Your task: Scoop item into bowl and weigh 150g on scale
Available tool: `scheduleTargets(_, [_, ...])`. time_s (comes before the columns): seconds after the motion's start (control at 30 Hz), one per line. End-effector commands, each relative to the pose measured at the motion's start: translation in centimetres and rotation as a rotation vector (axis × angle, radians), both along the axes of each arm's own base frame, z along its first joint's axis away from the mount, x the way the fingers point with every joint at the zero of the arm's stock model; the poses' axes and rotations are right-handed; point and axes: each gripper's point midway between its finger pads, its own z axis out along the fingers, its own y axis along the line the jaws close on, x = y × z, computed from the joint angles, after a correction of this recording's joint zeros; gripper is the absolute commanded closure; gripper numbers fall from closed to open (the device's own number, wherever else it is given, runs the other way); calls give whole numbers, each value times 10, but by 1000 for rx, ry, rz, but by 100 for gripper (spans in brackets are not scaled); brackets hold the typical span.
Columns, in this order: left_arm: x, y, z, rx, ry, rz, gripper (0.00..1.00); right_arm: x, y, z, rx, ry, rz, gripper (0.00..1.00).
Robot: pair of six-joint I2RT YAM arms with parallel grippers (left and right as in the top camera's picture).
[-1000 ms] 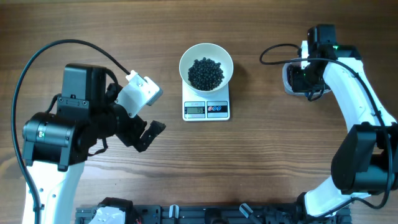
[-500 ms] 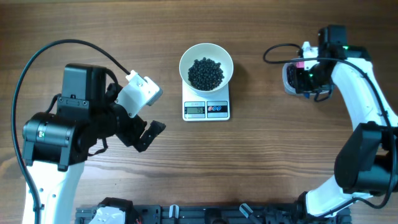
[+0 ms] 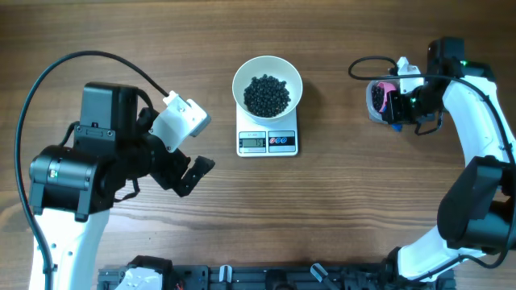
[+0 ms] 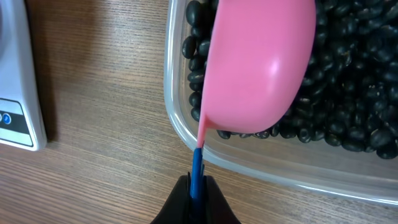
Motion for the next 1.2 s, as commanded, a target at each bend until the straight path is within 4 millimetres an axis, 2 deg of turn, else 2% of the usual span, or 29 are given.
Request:
scheduleTargets(0.0, [1,0,7,-9,-23,-8,0,-14,17,-21,81,61,43,96])
scheduleTargets(0.13, [1,0,7,-9,-23,-8,0,-13,27,-35,151,88,44,96])
scheduleTargets(0.33, [1,0,7,-9,-23,-8,0,-3,36,-35,233,54,40,96])
scheduleTargets(0.7, [1,0,7,-9,-23,-8,0,-14,4,-34,267,102,-93,96])
scheduleTargets(1.0, [1,0,7,-9,-23,-8,0,-12,-13,-24,375,66,-180,96])
scheduleTargets(1.17, [1,0,7,-9,-23,-8,0,-8,-17,-13,469,15,-197,96])
